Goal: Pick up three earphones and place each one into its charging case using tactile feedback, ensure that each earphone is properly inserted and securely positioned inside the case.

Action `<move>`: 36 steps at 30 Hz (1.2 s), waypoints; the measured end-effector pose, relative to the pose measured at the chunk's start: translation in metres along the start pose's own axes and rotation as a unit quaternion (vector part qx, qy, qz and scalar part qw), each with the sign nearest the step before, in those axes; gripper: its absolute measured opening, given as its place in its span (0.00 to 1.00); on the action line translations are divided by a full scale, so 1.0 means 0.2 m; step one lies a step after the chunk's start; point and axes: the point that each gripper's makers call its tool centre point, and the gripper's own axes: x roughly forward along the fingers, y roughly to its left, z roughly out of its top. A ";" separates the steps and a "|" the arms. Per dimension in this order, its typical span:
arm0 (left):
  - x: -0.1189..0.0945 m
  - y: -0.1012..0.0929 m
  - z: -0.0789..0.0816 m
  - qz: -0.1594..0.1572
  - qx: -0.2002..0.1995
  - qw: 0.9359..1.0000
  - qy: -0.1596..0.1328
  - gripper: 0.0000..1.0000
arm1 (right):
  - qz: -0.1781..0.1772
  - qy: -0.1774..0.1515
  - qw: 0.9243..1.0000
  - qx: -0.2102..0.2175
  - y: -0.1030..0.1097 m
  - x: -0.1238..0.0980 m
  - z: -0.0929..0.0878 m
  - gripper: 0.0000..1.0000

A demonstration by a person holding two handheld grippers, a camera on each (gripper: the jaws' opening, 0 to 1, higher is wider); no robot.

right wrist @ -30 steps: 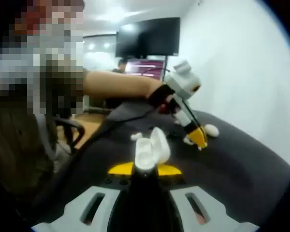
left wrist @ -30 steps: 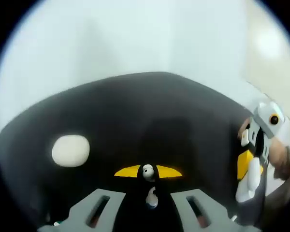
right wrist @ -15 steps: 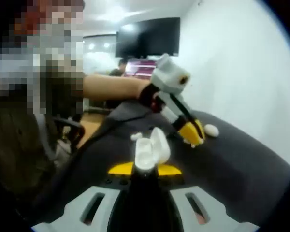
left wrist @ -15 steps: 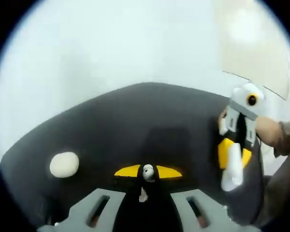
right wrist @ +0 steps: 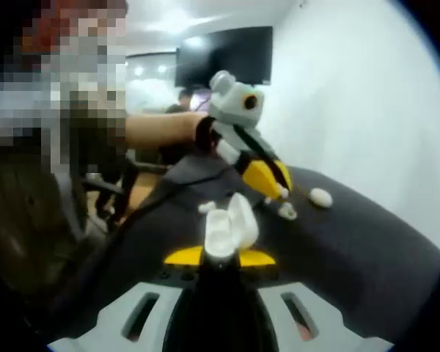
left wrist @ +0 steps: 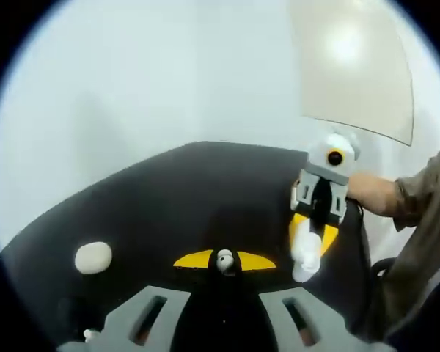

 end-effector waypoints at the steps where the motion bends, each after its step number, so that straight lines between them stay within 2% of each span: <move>1: 0.01 -0.01 -0.01 -0.003 0.002 1.000 0.001 0.09 | 0.000 0.000 1.000 0.000 0.00 0.00 0.00 0.17; 7: 0.06 -0.03 -0.04 -0.018 0.004 1.000 0.012 0.09 | 0.001 0.000 1.000 0.001 0.00 0.00 0.00 0.17; 13: 0.07 -0.07 -0.13 -0.050 0.036 0.996 0.056 0.09 | 0.001 -0.001 1.000 0.002 0.00 0.00 0.00 0.17; 17: 0.08 -0.09 -0.15 -0.071 0.031 0.995 0.066 0.09 | 0.001 -0.001 1.000 0.000 0.00 0.00 0.00 0.17; 19: 0.08 -0.10 -0.15 -0.080 0.023 0.994 0.064 0.09 | 0.000 -0.001 1.000 0.000 0.00 0.00 0.00 0.17; 28: 0.07 -0.10 -0.17 -0.085 0.009 0.994 0.064 0.11 | 0.001 -0.001 1.000 0.000 0.00 0.00 0.00 0.17; 33: 0.05 -0.09 -0.16 -0.080 0.013 0.995 0.060 0.13 | 0.001 -0.001 1.000 0.000 0.00 0.00 0.00 0.17; 36: 0.02 -0.07 -0.14 -0.065 0.011 0.997 0.050 0.13 | 0.001 -0.001 1.000 0.001 0.00 0.00 0.00 0.17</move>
